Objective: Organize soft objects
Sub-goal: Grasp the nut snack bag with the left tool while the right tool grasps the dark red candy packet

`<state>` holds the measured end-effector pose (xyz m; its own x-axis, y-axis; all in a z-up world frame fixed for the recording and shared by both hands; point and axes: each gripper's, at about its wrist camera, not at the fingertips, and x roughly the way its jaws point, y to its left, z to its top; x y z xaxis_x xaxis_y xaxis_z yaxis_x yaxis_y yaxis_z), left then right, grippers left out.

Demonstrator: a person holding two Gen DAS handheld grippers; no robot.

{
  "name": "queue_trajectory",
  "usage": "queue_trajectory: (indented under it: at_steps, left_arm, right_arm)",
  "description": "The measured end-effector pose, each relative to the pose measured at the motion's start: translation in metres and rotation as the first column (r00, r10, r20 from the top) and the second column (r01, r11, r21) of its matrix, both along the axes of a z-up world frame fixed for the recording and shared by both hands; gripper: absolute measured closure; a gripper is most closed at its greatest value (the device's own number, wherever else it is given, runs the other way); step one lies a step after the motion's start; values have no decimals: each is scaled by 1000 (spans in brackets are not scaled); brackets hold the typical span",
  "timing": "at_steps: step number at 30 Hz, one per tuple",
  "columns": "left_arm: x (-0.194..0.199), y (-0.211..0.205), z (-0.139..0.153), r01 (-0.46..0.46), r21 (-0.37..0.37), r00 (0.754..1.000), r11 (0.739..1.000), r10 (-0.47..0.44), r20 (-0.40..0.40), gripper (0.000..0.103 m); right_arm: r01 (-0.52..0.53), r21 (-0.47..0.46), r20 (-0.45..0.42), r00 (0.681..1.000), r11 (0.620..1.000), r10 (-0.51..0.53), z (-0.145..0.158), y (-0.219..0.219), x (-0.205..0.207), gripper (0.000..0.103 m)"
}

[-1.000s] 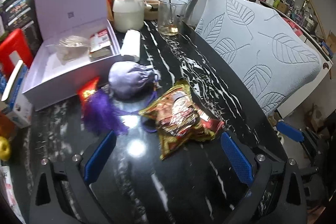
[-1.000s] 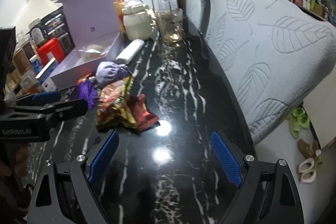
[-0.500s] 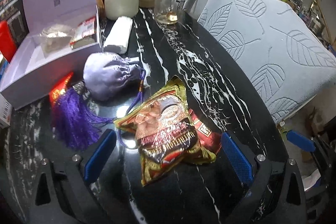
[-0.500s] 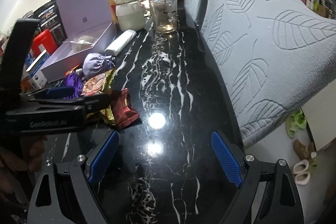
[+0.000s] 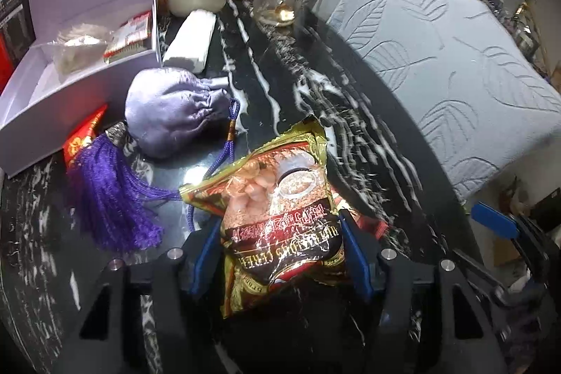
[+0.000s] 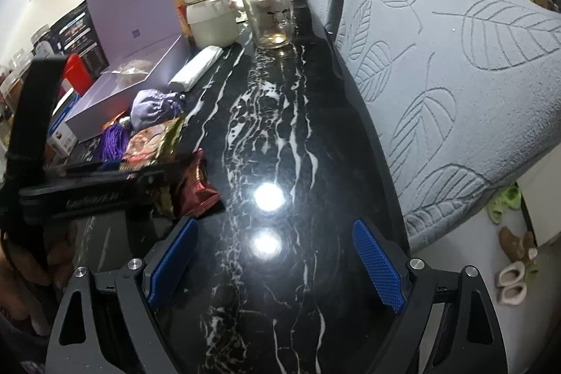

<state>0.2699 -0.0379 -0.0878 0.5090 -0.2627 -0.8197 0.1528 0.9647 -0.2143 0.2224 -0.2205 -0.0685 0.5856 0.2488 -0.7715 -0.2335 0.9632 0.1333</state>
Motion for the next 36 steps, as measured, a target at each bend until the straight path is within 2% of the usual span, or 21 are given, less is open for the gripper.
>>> queue_trajectory:
  at_steps: [2, 6, 12, 17, 23, 29, 31, 33, 34, 36]
  left_arm:
    - [-8, 2, 8, 15, 4, 1000, 1000, -15, 20, 41]
    - [-23, 14, 14, 4, 14, 1000, 1000, -4, 11, 41]
    - [-46, 43, 18, -57, 27, 998, 998, 56, 11, 41]
    - [-65, 68, 12, -106, 39, 994, 994, 106, -23, 41]
    - [-78, 90, 3, -164, 42, 984, 986, 166, -58, 41]
    - [-84, 109, -4, -189, 44, 979, 981, 192, -73, 41]
    - [-84, 111, -6, -191, 43, 978, 981, 194, -78, 41]
    - [-84, 115, -9, -197, 23, 975, 980, 198, -96, 41]
    - [-84, 118, -10, -201, 5, 975, 980, 201, -98, 41]
    - [-84, 119, -10, -198, 0, 976, 980, 197, -96, 41]
  right_arm:
    - [-7, 0, 3, 1000, 1000, 7, 1, 2, 2, 12]
    - [-47, -8, 5, 999, 999, 47, -2, 11, 6, 12]
    - [-123, 6, -10, 992, 992, 123, -7, 33, 16, 12]
    - [-152, -3, -26, 988, 988, 152, -13, 53, 28, 12]
    - [-200, -96, -27, 980, 975, 198, -19, 80, 32, 19]
    - [-205, -144, -47, 979, 968, 200, -29, 93, 33, 23]
    - [-202, -168, -36, 979, 965, 199, -29, 96, 32, 31]
    - [-208, -162, -23, 978, 965, 207, -27, 98, 29, 54]
    - [-210, -159, -23, 978, 965, 209, -26, 99, 28, 60]
    - [-211, -155, -27, 977, 965, 209, -25, 101, 27, 67]
